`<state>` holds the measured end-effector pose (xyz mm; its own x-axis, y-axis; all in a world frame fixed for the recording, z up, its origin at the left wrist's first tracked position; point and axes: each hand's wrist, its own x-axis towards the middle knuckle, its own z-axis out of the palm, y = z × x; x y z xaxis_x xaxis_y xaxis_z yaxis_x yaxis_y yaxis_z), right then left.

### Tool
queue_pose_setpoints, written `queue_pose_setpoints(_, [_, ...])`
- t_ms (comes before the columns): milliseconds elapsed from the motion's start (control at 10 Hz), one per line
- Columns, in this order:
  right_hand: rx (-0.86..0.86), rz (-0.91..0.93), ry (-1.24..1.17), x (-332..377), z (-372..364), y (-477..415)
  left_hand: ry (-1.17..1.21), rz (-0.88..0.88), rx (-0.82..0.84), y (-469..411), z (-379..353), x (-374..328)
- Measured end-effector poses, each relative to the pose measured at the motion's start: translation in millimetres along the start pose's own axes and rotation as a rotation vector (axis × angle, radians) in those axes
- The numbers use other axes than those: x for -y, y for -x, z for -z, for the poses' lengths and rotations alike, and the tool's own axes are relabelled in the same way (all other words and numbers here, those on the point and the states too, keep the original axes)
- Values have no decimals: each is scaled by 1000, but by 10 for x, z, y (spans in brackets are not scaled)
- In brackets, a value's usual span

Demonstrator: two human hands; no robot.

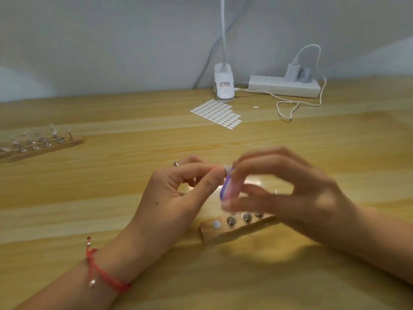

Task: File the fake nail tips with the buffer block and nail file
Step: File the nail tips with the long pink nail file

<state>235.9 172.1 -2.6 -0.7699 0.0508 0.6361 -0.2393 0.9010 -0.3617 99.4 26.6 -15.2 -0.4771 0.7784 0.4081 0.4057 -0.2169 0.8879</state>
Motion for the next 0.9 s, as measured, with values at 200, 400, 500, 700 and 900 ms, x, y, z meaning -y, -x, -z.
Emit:
queue_pose_setpoints(200, [12, -5, 30, -4, -43, 42, 14, -9, 4, 2, 3, -4])
queue_pose_setpoints(400, [-55, 124, 138, -81, 21, -7, -5, 13, 18, -5, 4, 0])
queue_pose_setpoints(500, [-1, 54, 21, -53, -23, 50, 15, 18, 21, -3, 7, 3])
queue_pose_setpoints(700, [-8, 120, -81, -48, -41, 33, 11, 20, 14, -1, 5, -24])
queue_pose_setpoints(900, [-29, -143, -137, -76, -39, 39, 14, 51, 14, 12, 15, -7])
